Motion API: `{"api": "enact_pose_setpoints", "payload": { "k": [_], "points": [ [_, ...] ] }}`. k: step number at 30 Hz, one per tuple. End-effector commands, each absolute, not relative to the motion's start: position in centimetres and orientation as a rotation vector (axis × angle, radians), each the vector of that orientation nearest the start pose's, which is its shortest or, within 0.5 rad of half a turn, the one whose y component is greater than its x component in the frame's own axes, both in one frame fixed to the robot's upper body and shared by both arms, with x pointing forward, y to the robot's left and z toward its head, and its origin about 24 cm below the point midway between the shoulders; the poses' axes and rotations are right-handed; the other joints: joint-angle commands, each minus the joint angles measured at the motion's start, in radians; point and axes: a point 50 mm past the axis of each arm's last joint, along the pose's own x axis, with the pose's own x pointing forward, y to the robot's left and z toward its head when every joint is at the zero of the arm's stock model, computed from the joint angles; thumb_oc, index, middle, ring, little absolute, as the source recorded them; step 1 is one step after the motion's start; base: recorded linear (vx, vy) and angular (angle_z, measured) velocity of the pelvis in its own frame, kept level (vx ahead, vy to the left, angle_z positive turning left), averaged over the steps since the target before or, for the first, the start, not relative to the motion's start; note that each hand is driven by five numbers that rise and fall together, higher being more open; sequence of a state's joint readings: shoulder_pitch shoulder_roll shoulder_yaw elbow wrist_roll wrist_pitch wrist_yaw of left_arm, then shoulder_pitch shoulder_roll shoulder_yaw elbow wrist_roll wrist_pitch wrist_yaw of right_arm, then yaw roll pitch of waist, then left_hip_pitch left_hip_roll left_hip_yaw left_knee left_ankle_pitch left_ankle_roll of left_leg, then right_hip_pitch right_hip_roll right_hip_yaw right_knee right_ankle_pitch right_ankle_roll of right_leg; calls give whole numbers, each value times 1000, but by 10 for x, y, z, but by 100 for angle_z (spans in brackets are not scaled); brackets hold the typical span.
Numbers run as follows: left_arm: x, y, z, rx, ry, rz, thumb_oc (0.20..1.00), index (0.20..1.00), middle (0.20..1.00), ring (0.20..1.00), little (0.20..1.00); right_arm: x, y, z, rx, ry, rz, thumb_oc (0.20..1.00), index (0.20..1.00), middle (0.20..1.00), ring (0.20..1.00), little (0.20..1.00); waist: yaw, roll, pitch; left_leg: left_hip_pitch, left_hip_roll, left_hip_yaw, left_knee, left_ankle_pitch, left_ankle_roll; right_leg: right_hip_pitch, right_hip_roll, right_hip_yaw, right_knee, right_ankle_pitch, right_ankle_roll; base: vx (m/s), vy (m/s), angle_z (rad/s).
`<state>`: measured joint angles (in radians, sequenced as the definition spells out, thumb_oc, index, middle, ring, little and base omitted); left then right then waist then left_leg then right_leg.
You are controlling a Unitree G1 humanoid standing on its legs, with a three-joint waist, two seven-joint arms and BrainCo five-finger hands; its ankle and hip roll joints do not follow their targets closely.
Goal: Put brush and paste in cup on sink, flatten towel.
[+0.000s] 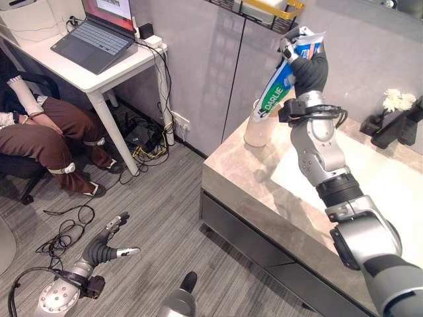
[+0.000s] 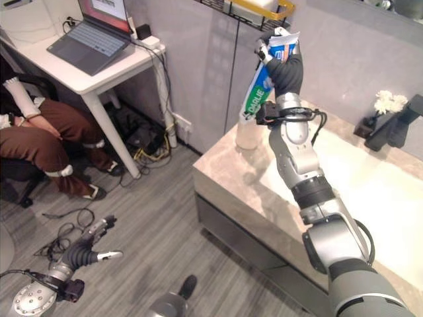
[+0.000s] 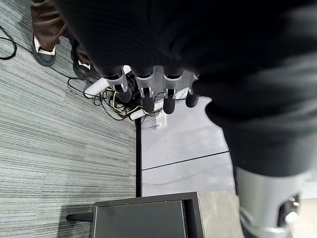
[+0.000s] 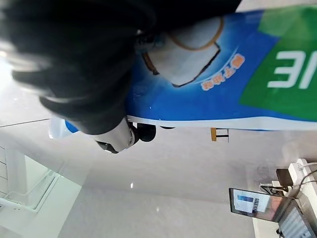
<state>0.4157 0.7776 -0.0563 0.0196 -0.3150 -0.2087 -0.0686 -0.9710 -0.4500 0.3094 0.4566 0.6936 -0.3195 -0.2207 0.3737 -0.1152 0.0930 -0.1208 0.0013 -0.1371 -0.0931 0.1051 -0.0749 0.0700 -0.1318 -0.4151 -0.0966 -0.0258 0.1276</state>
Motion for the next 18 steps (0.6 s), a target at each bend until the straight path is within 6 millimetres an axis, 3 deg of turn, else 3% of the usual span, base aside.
{"api": "enact_pose_setpoints", "payload": {
  "k": [1, 10, 18],
  "points": [
    [161, 287, 32, 451, 241, -160, 1000, 1000, 1000, 1000, 1000, 363, -150, 325, 170, -849, 107, 200, 200, 200, 200, 200, 18, -30, -40, 47, 9, 3, 6, -69, 25, -5, -39, -7, 9, 106, 21, 0, 0, 0],
    [162, 288, 34, 463, 238, -168, 1000, 1000, 1000, 1000, 1000, 357, -149, 345, 153, -909, 116, 200, 200, 200, 200, 200, 21, -36, -38, 46, 8, -1, 6, -72, 26, -5, -37, -6, 9, 105, 23, 0, 0, 0],
    [163, 288, 34, 472, 239, -170, 1000, 1000, 1000, 1000, 1000, 350, -150, 349, 114, -953, 119, 200, 200, 200, 200, 200, 23, -38, -35, 43, 8, -4, 6, -72, 27, -8, -36, -7, 9, 103, 24, 9, -3, 0]
  ]
}}
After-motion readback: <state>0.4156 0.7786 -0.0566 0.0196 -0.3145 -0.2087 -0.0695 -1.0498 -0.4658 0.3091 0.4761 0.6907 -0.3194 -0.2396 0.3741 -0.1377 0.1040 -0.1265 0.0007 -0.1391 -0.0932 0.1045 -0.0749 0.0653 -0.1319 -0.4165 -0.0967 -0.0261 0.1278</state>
